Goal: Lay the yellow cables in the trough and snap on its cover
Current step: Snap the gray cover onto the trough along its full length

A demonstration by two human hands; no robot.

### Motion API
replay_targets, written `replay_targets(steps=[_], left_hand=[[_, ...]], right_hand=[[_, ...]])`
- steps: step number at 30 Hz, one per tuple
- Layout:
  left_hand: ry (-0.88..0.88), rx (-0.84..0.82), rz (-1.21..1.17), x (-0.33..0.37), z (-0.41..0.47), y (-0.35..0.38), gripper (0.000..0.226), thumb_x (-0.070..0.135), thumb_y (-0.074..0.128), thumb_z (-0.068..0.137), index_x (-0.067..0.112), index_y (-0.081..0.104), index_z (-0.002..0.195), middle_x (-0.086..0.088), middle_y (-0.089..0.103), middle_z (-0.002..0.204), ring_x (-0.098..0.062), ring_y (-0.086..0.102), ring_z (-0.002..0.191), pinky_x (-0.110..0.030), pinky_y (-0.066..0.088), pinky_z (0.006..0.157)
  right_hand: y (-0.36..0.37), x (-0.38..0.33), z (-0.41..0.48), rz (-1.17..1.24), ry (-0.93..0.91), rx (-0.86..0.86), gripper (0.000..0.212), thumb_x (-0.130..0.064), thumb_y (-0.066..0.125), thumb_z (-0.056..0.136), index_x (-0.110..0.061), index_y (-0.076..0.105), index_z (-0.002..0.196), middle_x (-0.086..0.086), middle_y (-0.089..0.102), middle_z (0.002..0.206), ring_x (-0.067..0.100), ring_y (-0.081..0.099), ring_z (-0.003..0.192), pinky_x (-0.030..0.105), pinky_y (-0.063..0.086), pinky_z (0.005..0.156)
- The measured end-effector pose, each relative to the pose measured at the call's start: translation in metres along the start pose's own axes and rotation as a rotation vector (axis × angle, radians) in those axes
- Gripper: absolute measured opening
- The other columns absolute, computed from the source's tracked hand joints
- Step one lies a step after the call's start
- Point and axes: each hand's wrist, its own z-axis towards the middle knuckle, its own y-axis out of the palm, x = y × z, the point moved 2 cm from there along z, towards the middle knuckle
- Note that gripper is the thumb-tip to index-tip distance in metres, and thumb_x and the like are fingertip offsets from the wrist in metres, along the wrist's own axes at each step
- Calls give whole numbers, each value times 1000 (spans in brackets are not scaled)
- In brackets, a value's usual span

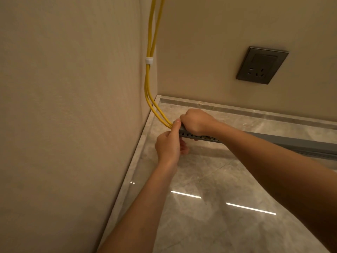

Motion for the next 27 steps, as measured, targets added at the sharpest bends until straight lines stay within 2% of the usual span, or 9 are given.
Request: replay_targets(steps=[2,6,12,14,17,21,24,27], left_hand=[[12,-4,15,-3,-4,4,49,53,51,85,15,57,54,3,51,42,-9,47,37,-24,40,41],[59,12,-93,-4,-5,8,54,46,54,84,25,53,35,12,45,37,-3,42,41,-22,35,47],[101,31,-177,-5,1,8,45,32,58,84,25,62,39,13,53,43,-8,50,55,-25,39,54],[115,19,-172,-4,2,7,49,34,58,85,26,59,37,13,50,40,-8,46,52,-25,36,52],[120,-14,-91,-4,2,3,53,46,57,84,24,51,37,12,45,40,-9,41,46,-24,33,47],[27,-94,-45,-4,0,-2,53,56,55,82,22,42,44,9,38,38,-7,33,36,-19,27,35],[32,-115,-11,-2,-1,-3,55,56,51,84,23,38,43,11,34,35,-5,30,33,-21,25,38],[55,-77,70,-2,0,-4,57,59,48,85,24,40,40,10,35,31,-4,32,30,-23,26,41]], right_hand=[[1,0,-1,-13,-24,-7,43,-22,28,94,-9,57,64,8,59,61,19,61,49,36,52,59],[3,1,-1,-29,-44,-20,45,-22,28,95,-9,56,62,8,61,62,17,58,48,32,48,55],[8,3,3,-125,-70,8,39,-21,32,93,-14,45,57,4,48,64,16,45,57,28,29,49],[8,3,4,-122,-92,29,40,-23,32,94,-16,42,56,2,45,62,18,44,58,28,27,48],[6,3,7,-80,-107,25,43,-25,30,94,-16,48,57,2,48,62,16,47,58,30,33,50],[6,5,12,-44,-70,-13,41,-29,31,94,-15,52,62,1,49,65,21,50,65,31,37,59],[7,4,10,135,19,-70,45,-35,32,92,-14,56,61,6,57,66,21,57,60,30,42,54],[7,1,8,242,109,-227,61,-55,26,93,-11,63,71,7,65,61,19,62,50,27,49,53]])
